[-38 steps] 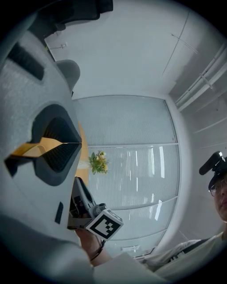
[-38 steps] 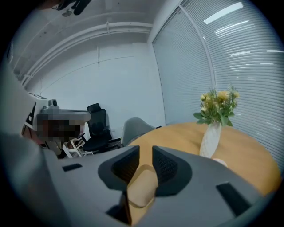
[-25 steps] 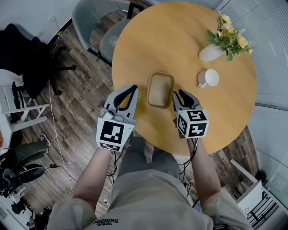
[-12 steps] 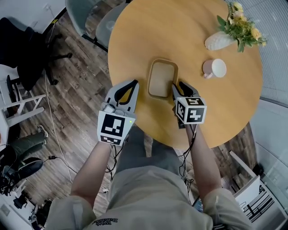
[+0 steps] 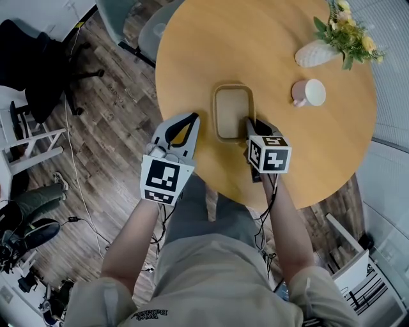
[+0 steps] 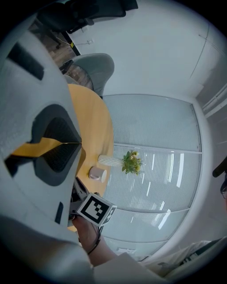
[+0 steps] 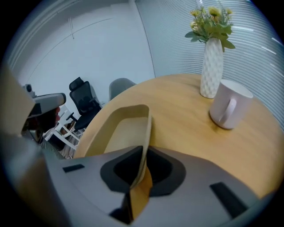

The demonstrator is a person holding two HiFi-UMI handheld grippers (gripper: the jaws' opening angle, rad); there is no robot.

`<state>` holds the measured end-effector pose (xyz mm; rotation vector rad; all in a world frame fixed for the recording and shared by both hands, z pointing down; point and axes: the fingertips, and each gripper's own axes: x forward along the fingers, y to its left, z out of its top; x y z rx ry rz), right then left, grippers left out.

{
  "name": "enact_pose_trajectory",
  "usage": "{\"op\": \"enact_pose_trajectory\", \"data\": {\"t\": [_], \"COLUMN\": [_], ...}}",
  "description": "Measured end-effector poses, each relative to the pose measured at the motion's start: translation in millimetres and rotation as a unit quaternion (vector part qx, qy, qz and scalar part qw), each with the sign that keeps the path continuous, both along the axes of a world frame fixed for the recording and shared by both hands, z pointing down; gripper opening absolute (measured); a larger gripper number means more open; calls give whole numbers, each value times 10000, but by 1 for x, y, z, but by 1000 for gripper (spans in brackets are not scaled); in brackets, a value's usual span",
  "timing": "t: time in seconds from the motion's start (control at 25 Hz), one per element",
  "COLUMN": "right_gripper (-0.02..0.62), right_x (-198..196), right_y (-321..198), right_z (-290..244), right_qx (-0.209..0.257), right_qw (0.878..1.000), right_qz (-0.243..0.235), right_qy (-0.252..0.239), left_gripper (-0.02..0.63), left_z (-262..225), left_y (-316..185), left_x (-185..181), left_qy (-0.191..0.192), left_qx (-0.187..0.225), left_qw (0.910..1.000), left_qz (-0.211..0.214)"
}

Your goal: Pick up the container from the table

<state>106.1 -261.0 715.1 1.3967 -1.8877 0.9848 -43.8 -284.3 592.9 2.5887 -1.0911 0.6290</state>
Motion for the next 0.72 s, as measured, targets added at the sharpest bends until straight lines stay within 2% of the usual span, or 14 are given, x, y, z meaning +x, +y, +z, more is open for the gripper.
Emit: {"op": "enact_pose_trajectory", "data": {"t": [0.32,0.56,0.72], "right_gripper": [37,37,35], "right_x": [2,6,4], "right_y": [-6,-17,-26], "right_z": [-46,-123,-183], "right_qx": [426,1142,1704], "right_qw": [9991,9933,9851], "right_qz": [67,92,41], "right_qy": [-56,-141,-214], "left_gripper": [20,20,20], "left_z": [-25,-62,-102], "left_y": [5,-1,-10], "left_x": [-4,-18,-32], "left_qy": [44,43,233], "left_qx": [206,533,806], "left_qw": [9998,9984,9954], "left_qz": [-35,-187,-468]}}
